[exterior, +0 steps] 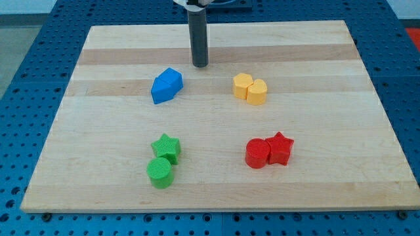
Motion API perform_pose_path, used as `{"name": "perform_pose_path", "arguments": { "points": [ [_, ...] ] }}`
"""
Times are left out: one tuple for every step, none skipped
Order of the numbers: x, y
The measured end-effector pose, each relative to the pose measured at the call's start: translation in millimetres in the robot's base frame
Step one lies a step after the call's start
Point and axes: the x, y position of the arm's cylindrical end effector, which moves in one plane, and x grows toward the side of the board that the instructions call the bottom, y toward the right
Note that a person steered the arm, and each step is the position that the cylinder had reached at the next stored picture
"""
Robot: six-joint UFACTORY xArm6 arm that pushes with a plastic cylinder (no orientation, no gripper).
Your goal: Slightly touch the blue cube with the arm
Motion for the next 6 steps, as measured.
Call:
{"name": "perform_pose_path", "arguments": {
  "points": [
    [-5.3, -35.3],
    [-6.0, -62.4],
    [-6.0, -66.8],
    [-6.0, -91.3],
    [-5.3, -88.1],
    [-0.4, -77.4]
  ]
}}
